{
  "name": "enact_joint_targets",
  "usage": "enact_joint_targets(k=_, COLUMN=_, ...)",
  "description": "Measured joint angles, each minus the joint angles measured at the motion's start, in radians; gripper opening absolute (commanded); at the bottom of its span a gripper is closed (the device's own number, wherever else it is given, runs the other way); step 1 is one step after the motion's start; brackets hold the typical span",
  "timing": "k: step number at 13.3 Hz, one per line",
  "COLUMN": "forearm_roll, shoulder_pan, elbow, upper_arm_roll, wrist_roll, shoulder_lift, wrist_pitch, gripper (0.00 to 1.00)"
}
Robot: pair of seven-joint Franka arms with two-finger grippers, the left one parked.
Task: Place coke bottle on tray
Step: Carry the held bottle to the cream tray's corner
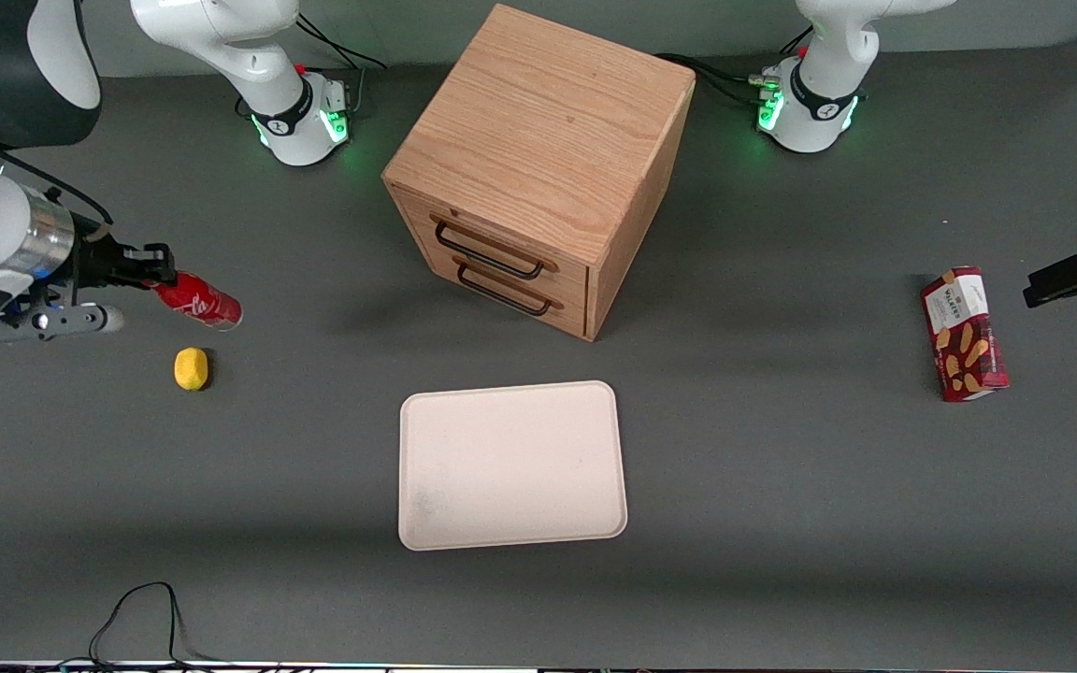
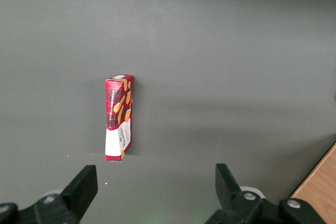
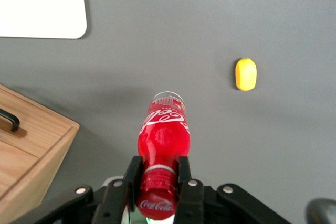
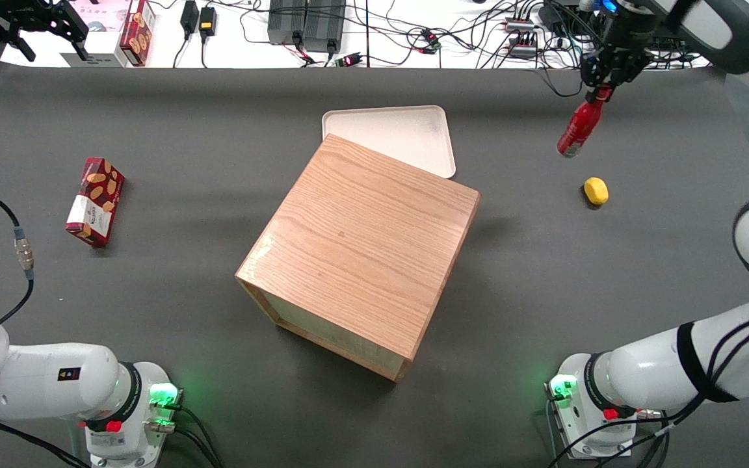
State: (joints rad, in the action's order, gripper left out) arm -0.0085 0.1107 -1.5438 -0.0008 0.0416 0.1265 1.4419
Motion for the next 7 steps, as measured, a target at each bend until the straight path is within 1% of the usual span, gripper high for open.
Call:
enact_joint_targets(k=4, forearm_roll=-0.001, shoulder_pan=0.004, elbow=0.173, upper_arm_roll=0.08, wrist_roll=0.141, shoulder_lift=0.148, wrist_pitch=-0.043, gripper=0.0)
enact_joint_targets(k=7, forearm_roll=-0.022, shoulder_pan=0.009, elbow=0.271, upper_arm_roll=0.175, wrist_roll=0.278, shoulder_lift=0.266, wrist_pitch=-0.053, gripper=0.0)
